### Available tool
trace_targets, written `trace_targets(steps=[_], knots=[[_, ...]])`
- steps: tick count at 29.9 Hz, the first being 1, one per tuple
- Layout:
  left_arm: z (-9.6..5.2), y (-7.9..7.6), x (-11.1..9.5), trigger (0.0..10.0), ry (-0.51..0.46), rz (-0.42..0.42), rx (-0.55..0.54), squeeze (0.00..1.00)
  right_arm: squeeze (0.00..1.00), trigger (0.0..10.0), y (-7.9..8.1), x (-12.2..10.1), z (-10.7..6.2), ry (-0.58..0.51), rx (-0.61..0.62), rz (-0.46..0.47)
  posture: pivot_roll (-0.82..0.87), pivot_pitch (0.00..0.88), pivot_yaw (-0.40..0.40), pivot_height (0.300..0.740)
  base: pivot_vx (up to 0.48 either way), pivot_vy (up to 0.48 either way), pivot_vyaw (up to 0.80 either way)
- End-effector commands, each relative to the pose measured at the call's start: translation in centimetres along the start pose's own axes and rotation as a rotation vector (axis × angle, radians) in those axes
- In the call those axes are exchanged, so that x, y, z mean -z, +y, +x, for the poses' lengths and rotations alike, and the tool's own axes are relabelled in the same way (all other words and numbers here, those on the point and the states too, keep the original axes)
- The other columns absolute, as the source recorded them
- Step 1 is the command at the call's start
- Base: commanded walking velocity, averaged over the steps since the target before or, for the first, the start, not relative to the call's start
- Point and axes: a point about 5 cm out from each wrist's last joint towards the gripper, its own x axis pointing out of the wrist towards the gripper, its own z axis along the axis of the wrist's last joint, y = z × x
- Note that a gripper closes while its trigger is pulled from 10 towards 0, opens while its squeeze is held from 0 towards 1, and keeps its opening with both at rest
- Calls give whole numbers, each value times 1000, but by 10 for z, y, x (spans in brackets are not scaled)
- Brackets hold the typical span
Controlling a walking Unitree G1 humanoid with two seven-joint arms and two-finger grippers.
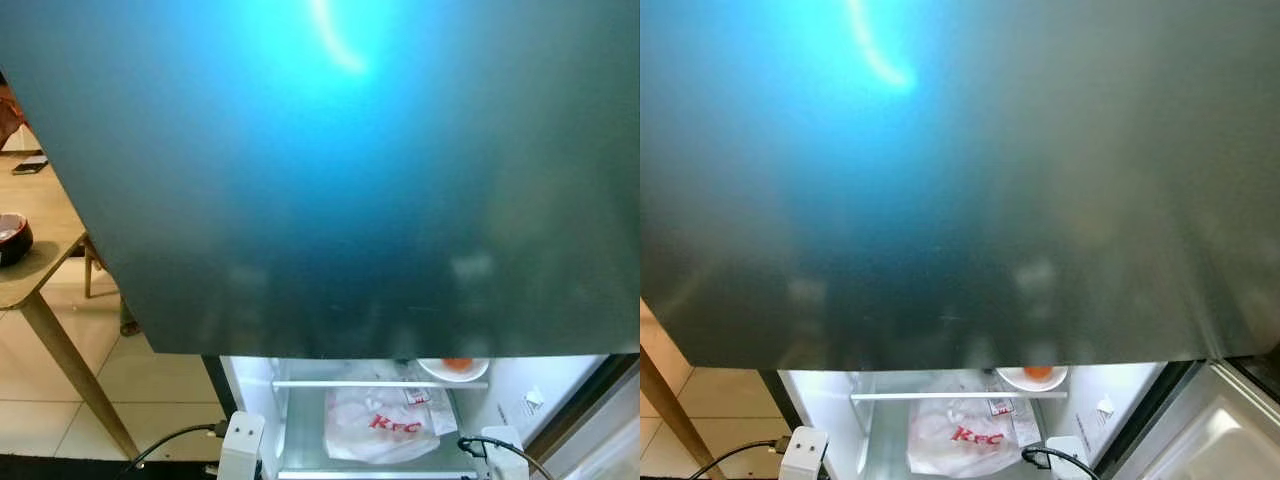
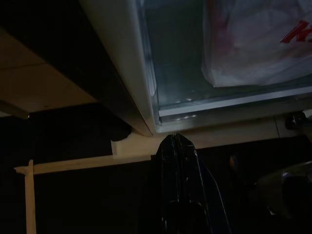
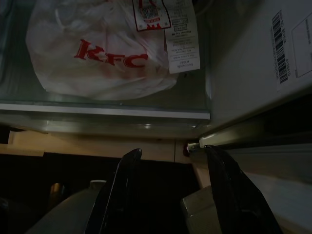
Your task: Restocking fridge
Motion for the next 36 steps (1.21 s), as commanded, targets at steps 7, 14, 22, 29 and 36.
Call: trace_targets(steps=[7,14,22,29,36], knots=[[2,-4,-3,10000,8,13,14,0,0,10000,2,4,0,18,16,20,-47,54,0,740,-294,0,0],[4,-6,-6,10000,2,11,24,0,0,10000,2,6,-1,23,25,29,-49,64,10,740,-304,0,0],[4,-7,-7,10000,6,3,24,0,0,10000,1,8,-1,31,31,31,-57,75,12,740,-304,0,0],[4,-8,-4,10000,16,-1,26,0,0,10000,1,8,-1,36,31,27,-62,78,8,740,-304,0,0],[4,-9,-3,10000,23,-3,29,0,0,10000,0,7,-1,38,34,23,-64,79,9,740,-302,0,0]])
